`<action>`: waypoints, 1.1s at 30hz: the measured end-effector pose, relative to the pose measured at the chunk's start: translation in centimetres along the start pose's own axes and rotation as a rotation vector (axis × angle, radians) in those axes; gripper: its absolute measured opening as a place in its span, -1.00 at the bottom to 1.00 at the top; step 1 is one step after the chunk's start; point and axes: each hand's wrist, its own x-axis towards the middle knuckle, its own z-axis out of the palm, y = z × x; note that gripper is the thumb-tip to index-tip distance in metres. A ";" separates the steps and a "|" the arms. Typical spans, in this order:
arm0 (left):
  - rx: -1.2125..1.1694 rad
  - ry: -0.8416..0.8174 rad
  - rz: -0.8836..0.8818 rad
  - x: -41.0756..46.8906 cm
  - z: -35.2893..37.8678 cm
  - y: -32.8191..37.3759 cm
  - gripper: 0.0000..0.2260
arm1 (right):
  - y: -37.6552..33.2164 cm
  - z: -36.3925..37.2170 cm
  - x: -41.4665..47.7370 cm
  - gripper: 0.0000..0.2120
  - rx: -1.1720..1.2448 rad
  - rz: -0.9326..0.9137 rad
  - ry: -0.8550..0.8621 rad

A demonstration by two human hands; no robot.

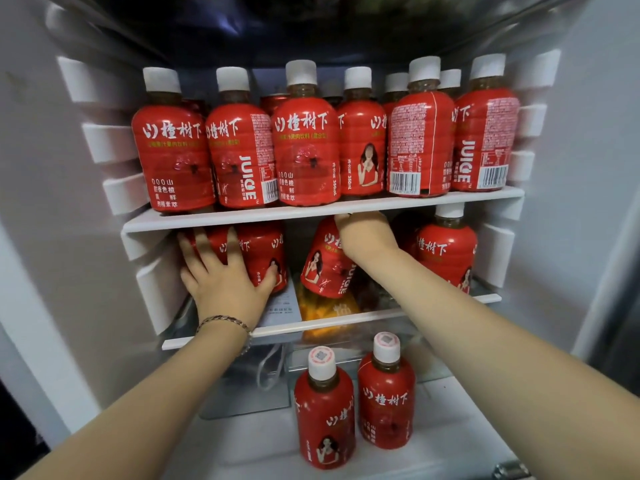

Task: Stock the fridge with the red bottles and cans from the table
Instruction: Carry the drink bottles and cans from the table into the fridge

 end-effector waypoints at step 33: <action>-0.021 0.044 0.028 0.1 0.4 -0.5 -0.27 | 1.0 10.0 10.0 -0.62 -0.129 -0.012 -0.065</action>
